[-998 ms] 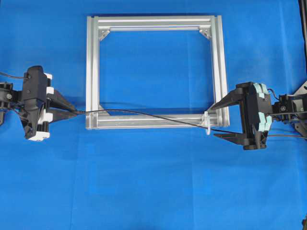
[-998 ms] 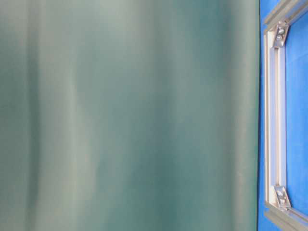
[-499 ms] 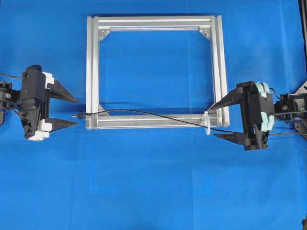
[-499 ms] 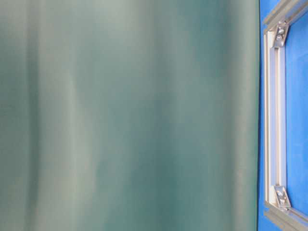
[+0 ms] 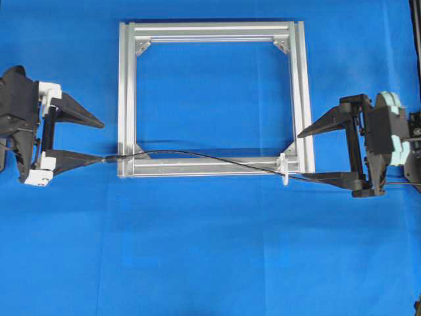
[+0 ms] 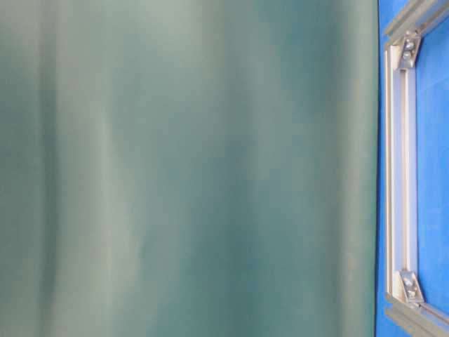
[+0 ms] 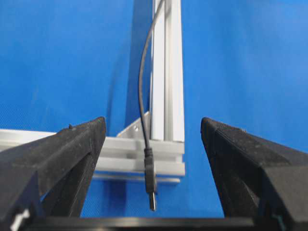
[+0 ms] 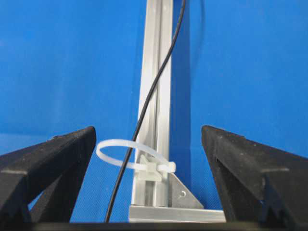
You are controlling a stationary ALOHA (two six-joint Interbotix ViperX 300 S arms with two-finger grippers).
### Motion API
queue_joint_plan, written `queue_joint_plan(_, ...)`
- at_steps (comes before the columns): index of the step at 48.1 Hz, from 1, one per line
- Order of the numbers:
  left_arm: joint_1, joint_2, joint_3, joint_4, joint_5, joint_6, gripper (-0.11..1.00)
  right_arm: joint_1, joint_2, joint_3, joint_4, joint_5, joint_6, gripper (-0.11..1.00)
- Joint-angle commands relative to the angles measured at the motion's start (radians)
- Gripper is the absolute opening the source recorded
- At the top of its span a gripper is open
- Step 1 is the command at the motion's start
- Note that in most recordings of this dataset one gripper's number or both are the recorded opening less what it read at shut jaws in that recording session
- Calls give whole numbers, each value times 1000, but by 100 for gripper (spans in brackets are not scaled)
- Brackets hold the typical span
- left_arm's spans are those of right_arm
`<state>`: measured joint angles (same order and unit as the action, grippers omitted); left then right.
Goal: Insert the wire through the string loop located on the right side.
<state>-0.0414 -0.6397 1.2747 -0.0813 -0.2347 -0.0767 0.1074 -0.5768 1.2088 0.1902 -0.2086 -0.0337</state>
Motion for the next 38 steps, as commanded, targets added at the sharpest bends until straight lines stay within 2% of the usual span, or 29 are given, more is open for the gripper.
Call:
queue_joint_plan(1,6,-6,-8,5,-2,0,75,-2,-5,-17,-2,3,-2,92)
queue_joint_plan(38,11,5,-8,8,-2,0,75,-3,20,-23,-2,0,0,92)
